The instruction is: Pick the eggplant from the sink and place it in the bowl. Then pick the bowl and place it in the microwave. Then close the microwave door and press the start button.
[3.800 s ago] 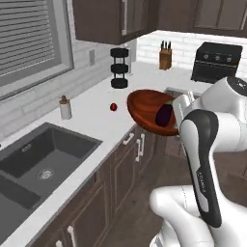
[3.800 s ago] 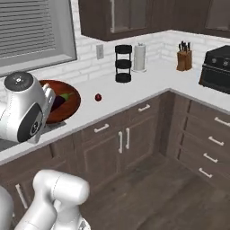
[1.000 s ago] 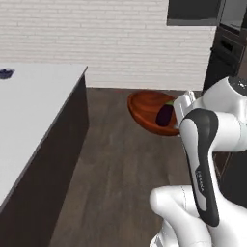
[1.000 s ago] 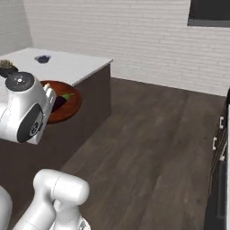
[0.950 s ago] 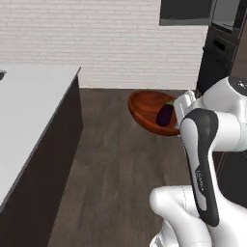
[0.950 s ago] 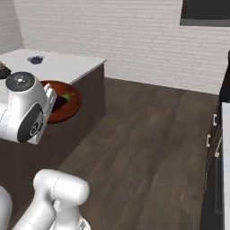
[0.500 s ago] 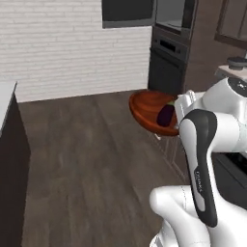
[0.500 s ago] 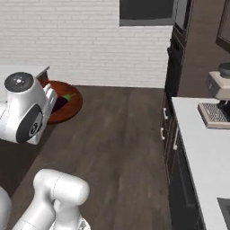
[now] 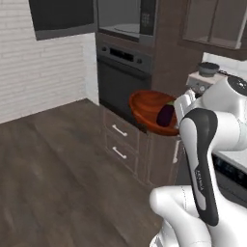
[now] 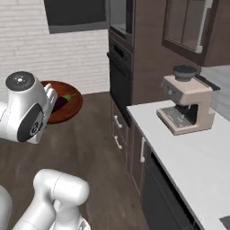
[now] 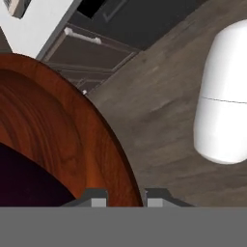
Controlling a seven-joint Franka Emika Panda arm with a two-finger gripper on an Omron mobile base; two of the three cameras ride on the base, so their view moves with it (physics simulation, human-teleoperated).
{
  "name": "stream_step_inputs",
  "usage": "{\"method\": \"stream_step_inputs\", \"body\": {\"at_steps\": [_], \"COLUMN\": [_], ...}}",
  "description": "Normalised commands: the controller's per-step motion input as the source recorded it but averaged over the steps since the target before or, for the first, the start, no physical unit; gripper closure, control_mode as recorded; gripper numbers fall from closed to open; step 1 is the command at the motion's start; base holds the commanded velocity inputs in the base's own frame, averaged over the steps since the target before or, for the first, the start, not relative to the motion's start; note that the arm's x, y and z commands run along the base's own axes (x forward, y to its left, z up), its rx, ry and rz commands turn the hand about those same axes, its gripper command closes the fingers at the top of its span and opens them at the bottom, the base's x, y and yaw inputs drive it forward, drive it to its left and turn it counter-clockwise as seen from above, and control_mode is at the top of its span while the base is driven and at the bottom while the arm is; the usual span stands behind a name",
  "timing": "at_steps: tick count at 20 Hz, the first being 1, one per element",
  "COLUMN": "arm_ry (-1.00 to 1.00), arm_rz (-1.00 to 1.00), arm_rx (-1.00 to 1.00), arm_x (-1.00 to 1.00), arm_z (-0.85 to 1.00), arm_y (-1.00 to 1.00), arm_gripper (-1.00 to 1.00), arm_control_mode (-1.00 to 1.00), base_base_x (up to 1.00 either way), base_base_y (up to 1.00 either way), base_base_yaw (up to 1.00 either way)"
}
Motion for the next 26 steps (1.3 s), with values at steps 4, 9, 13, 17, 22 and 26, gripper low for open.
{"method": "stream_step_inputs", "body": {"at_steps": [4, 9, 13, 17, 22, 26], "arm_ry": [0.0, 0.0, 0.0, 0.0, 0.0, 0.0], "arm_rz": [0.0, 0.0, 0.0, 0.0, 0.0, 0.0], "arm_rx": [0.0, 0.0, 0.0, 0.0, 0.0, 0.0], "arm_x": [0.0, 0.0, 0.0, 0.0, 0.0, 0.0], "arm_z": [0.0, 0.0, 0.0, 0.0, 0.0, 0.0], "arm_y": [0.0, 0.0, 0.0, 0.0, 0.0, 0.0], "arm_gripper": [1.0, 1.0, 1.0, 1.0, 1.0, 1.0], "arm_control_mode": [1.0, 1.0, 1.0, 1.0, 1.0, 1.0], "base_base_x": [0.85, 0.85, 0.83, 0.4, 0.32, 0.15], "base_base_y": [0.83, 0.88, 0.99, 1.0, 0.97, 0.89], "base_base_yaw": [-0.69, -0.67, -0.56, -0.39, -0.22, -0.13]}}
